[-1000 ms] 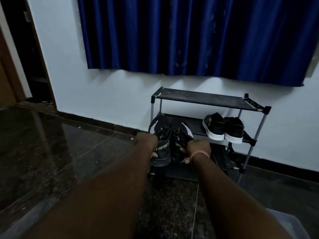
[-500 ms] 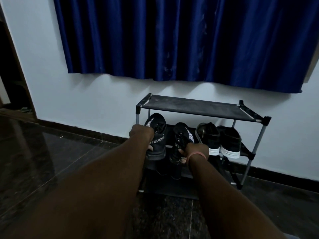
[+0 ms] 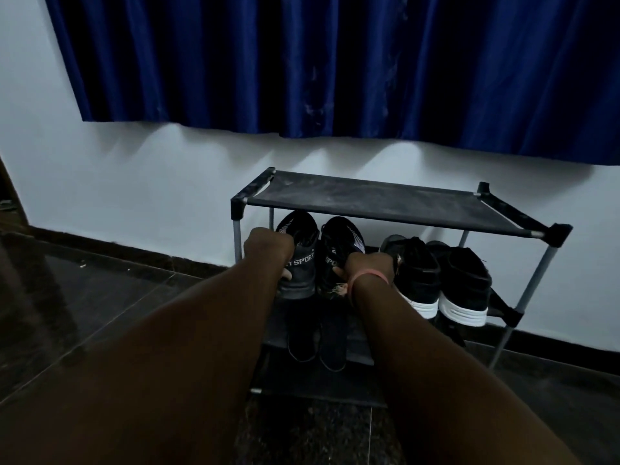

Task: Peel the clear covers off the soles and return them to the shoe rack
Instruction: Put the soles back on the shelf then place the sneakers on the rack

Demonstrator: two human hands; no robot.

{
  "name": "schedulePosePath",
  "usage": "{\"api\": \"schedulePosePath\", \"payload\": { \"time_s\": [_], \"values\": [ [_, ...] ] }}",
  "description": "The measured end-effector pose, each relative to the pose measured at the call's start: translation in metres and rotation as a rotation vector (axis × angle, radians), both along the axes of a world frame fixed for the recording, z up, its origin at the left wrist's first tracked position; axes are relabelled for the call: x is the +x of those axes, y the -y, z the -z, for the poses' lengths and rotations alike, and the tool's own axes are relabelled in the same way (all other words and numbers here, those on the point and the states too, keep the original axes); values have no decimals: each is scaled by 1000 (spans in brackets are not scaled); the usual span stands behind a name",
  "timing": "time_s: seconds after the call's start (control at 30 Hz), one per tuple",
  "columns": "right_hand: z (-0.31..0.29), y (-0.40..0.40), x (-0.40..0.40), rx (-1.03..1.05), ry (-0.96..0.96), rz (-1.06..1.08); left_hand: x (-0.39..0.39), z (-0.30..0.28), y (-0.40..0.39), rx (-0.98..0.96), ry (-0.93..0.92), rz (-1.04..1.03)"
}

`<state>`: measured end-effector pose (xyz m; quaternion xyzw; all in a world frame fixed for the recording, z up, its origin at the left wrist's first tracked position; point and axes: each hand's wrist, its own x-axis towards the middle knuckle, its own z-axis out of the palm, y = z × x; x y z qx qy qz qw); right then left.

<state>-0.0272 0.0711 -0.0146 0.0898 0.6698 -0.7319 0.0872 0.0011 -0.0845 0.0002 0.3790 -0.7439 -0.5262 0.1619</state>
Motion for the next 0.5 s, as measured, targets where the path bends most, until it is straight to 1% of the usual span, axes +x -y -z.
{"api": "schedulePosePath", "payload": {
  "time_s": [0.07, 0.13, 0.2, 0.27, 0.3, 0.37, 0.43, 0.5],
  "values": [
    [7, 5, -7, 22, -9, 13, -5, 5, 2, -24, -14, -2],
    [14, 11, -12, -1, -10, 104, -10, 7, 5, -69, -24, 17],
    [18, 13, -16, 12, 2, 138, -13, 9, 8, -66, -48, 47],
    [27, 19, -28, 31, -37, 83, -14, 9, 8, 11, -88, 49],
    [41, 22, -46, 55, -42, 80, -14, 9, 8, 55, -107, 43],
    [80, 32, -100, 159, -47, 176, -13, 8, 6, 121, -129, 57],
    [99, 41, -126, 215, -72, 175, -11, 8, 5, 167, -140, 72],
    [62, 32, -79, 222, -69, 177, -8, 6, 3, 181, -150, 68]
  ]
}}
